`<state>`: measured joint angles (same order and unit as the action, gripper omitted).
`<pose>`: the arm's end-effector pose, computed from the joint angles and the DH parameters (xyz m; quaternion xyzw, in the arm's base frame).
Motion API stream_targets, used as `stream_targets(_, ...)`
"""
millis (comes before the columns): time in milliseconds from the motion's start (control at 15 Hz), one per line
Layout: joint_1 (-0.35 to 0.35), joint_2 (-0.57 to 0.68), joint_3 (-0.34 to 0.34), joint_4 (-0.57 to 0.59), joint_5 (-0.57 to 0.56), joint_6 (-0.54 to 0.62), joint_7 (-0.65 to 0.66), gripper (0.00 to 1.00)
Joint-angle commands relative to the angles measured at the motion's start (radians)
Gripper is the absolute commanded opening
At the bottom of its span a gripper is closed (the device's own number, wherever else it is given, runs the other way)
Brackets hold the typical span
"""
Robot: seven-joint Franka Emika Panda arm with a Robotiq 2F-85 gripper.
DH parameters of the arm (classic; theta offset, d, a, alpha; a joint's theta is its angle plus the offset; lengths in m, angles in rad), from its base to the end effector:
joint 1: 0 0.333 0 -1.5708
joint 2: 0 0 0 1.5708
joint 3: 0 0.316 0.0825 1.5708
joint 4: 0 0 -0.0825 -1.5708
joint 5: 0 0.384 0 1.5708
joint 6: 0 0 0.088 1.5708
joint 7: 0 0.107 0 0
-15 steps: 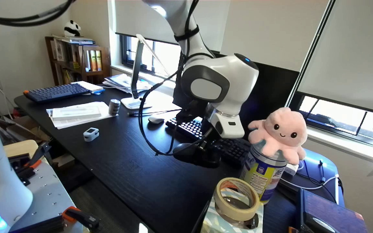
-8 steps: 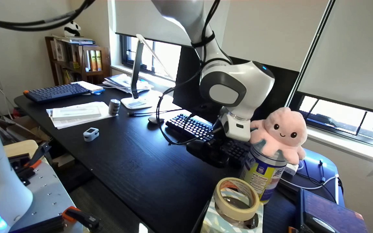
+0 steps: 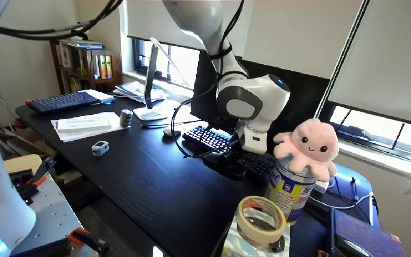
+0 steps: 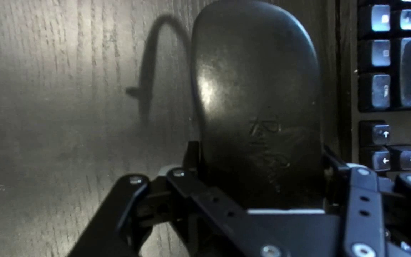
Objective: Put the black glasses case near the keyboard
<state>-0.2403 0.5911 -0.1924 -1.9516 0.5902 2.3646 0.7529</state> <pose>0.5482 -0.2444 0.1644 -0.6820 0.7156 0.0914 0.1203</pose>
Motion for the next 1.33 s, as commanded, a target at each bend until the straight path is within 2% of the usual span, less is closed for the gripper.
stream_targets(0, 0.012, 0.021, 0.016, -0.004, 0.051, 0.08, 0.043, 0.51)
stream_targets(267, 0.008, 0.06, 0.044, -0.011, 0.163, 0.191, 0.049, 0.51)
stream_targets(600, 0.018, 0.072, 0.041, -0.026, 0.218, 0.21, 0.029, 0.51)
stream_targets(667, 0.025, 0.07, 0.034, -0.031, 0.218, 0.218, 0.038, 0.94)
stream_targets(867, 0.026, 0.052, 0.036, -0.05, 0.225, 0.23, 0.018, 1.0)
stream_targets(1267, 0.077, 0.003, 0.016, -0.136, 0.21, 0.438, 0.026, 1.0)
